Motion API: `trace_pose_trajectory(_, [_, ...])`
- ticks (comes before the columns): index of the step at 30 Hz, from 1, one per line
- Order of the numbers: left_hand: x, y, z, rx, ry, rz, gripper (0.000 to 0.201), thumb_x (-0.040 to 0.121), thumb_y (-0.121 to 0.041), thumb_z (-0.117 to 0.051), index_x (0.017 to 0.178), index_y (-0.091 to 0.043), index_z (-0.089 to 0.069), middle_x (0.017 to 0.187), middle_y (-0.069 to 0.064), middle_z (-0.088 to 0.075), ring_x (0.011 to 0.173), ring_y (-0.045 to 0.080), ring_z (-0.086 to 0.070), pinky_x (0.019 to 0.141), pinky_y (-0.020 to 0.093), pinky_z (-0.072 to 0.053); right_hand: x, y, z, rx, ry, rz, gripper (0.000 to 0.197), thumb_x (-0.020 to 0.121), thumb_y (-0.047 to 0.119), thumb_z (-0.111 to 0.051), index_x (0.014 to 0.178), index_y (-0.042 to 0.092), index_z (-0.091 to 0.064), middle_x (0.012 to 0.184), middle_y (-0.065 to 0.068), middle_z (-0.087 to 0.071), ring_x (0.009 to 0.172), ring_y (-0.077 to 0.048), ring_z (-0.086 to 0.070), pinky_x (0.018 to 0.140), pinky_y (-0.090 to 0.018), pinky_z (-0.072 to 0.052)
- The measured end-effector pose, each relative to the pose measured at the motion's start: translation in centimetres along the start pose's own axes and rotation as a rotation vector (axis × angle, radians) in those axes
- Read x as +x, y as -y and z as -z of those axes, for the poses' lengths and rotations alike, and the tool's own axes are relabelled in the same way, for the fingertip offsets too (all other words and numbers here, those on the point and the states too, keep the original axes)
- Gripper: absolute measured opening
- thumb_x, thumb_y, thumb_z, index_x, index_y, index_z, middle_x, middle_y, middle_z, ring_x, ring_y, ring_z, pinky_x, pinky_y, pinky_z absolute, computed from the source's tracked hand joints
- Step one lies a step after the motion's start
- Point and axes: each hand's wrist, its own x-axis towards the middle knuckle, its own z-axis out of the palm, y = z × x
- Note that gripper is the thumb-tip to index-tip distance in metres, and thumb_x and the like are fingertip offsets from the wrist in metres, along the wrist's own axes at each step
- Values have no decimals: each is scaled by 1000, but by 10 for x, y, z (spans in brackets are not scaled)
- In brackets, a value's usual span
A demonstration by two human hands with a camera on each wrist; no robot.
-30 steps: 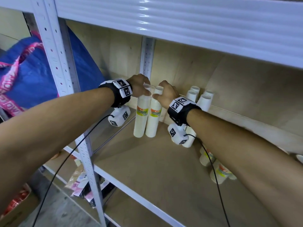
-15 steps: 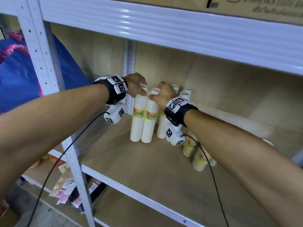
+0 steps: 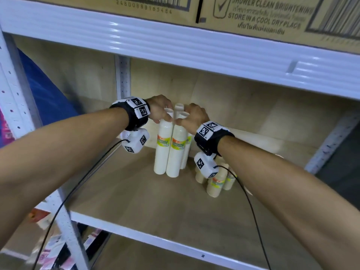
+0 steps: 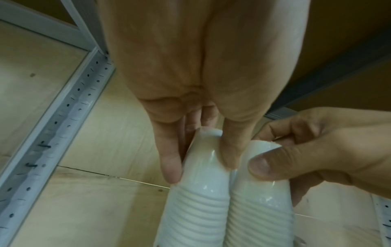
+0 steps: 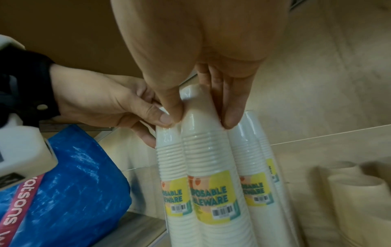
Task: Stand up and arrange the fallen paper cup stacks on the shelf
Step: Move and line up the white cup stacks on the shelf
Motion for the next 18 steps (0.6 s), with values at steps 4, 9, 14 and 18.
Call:
trace_pose_trajectory(4, [8,-6,-6,-11,5,-26,36,85,-15,-74,117,-12,-60,116,8,-56,101,29,-63,76,39,-60,-4,-9,6,-12,1,-23,56,81,35,-76,128,13,-55,128,-6,-61,115,-23,-59,76,-23,-38])
trace_pose_trajectory(9, [17,-6,-13,-7,-2,-49,38,85,-15,-73,120,-14,-59,118,3,-52,105,27,-61,80,41,-60,1,-16,-1,0,14,-77,62,76,41,-78,125,12,-54,127,-6,-60,114,-25,-59,84,-34,-50])
trace_pose_trajectory(14, [25,-1,-17,-2,-1,-40,45,85,-16,-73,127,-15,-57,127,4,-51,107,27,-60,81,40,-60,6,-21,-7,37,7,-82,64,75,38,-79,128,14,-53,128,-3,-62,116,-23,-59,83,-30,-48])
trace_pose_trajectory(18, [30,4,-20,-16,15,-33,46,85,-14,-73,128,-14,-57,129,6,-52,106,27,-60,80,39,-60,9,-24,-11,32,7,-88,64,76,38,-79,128,13,-52,129,-3,-62,116,-22,-59,80,-29,-47])
